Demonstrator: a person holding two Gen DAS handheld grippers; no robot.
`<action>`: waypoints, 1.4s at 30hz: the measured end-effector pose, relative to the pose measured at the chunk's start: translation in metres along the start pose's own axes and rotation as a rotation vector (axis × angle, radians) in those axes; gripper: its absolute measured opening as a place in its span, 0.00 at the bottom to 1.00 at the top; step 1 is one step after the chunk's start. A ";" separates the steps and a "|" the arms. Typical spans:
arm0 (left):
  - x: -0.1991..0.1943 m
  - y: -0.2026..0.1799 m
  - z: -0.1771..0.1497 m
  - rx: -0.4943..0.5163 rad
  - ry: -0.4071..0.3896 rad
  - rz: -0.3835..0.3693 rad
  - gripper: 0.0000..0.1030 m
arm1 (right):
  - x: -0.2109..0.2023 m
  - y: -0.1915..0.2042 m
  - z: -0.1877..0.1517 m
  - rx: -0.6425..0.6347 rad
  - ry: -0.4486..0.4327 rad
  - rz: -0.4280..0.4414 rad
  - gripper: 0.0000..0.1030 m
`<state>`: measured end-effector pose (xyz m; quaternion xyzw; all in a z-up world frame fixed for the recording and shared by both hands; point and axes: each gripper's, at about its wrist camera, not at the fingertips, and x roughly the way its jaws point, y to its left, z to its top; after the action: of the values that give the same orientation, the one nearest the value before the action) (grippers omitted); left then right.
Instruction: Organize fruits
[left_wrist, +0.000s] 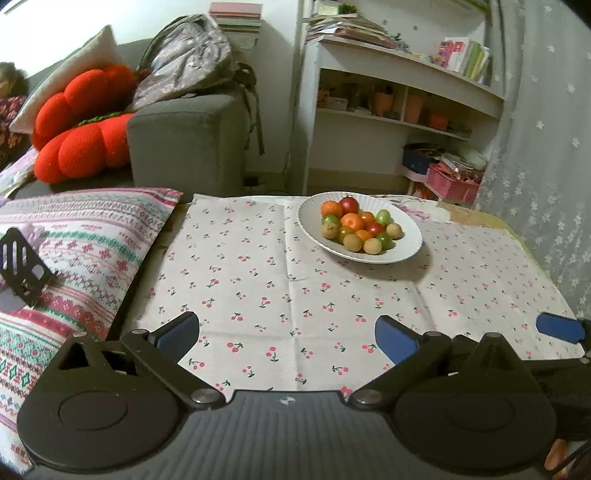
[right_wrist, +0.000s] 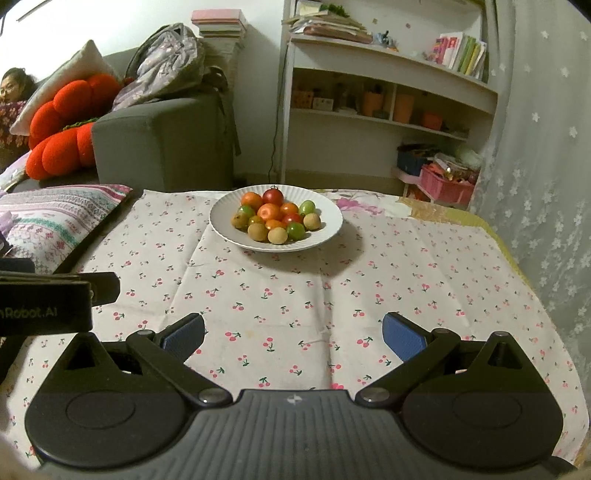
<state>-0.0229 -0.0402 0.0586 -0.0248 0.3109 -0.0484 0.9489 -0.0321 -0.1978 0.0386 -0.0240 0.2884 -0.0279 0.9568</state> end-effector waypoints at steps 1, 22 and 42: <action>0.001 0.001 0.000 -0.003 0.002 0.004 0.90 | 0.001 -0.001 0.000 0.005 0.008 -0.001 1.00; 0.007 -0.005 -0.001 0.048 0.040 0.039 0.90 | 0.012 -0.006 -0.002 0.041 0.111 0.010 1.00; 0.003 -0.008 -0.002 0.054 0.005 -0.014 0.90 | 0.013 -0.006 -0.001 0.028 0.095 -0.004 1.00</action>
<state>-0.0226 -0.0488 0.0561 -0.0012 0.3118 -0.0635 0.9480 -0.0224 -0.2046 0.0307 -0.0101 0.3332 -0.0351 0.9421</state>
